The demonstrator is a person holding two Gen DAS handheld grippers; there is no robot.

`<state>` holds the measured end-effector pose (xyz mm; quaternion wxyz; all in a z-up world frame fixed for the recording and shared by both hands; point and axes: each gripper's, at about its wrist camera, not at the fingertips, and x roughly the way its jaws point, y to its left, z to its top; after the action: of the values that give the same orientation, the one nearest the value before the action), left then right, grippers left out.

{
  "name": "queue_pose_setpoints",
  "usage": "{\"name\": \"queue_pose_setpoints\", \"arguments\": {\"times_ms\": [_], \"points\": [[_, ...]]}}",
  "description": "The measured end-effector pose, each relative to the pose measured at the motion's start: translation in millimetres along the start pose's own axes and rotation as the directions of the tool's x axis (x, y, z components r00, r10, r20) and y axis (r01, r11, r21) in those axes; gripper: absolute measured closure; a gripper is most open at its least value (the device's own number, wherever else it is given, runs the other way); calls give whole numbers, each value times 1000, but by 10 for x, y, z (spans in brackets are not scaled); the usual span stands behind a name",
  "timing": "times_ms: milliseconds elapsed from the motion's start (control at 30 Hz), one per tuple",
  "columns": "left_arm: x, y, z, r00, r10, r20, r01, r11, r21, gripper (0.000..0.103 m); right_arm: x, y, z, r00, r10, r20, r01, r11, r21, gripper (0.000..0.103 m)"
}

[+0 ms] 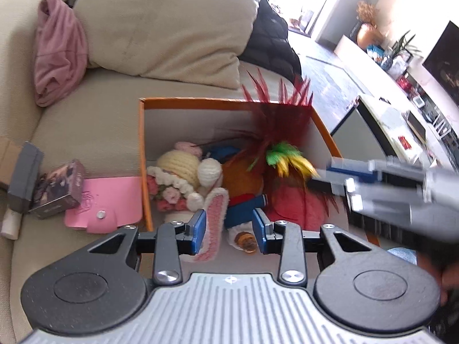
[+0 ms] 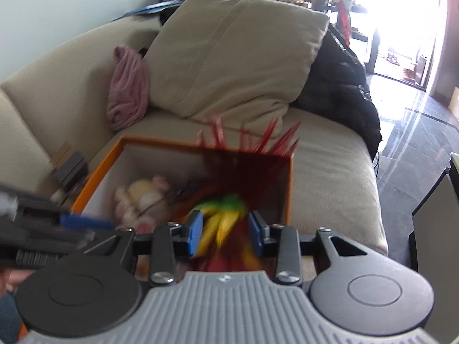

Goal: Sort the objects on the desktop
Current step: 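Lower both toys into the box and open both tools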

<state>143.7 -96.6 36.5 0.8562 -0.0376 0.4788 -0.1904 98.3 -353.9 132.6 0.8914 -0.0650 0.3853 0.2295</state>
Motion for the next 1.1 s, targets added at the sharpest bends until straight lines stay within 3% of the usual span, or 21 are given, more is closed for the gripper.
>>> {"name": "queue_pose_setpoints", "arguments": {"times_ms": [100, 267, 433, 700, 867, 1100], "points": [[-65, 54, -29, 1000, 4, 17, -3, 1000, -20, 62, 15, 147, -154, 994, 31, -101, -35, 999, -35, 92], [-169, 111, -98, 999, 19, 34, -17, 999, -43, 62, 288, 325, -277, 963, -57, -263, 19, 989, -144, 92], [-265, 156, -163, 998, 24, 53, -20, 998, -67, 62, 581, 353, -303, 919, -93, -383, 35, 987, -156, 92], [-373, 257, -247, 997, -9, 76, 17, 995, -101, 62, 952, 366, -193, 889, -201, -412, 130, 972, -194, 96], [-435, 280, -278, 995, -23, 95, 33, 994, -108, 62, 1073, 340, -89, 905, -228, -360, 166, 967, -194, 96], [-475, 290, -297, 992, -19, 122, 34, 992, -119, 62, 949, 355, -138, 909, -202, -365, 139, 971, -193, 94]]}}
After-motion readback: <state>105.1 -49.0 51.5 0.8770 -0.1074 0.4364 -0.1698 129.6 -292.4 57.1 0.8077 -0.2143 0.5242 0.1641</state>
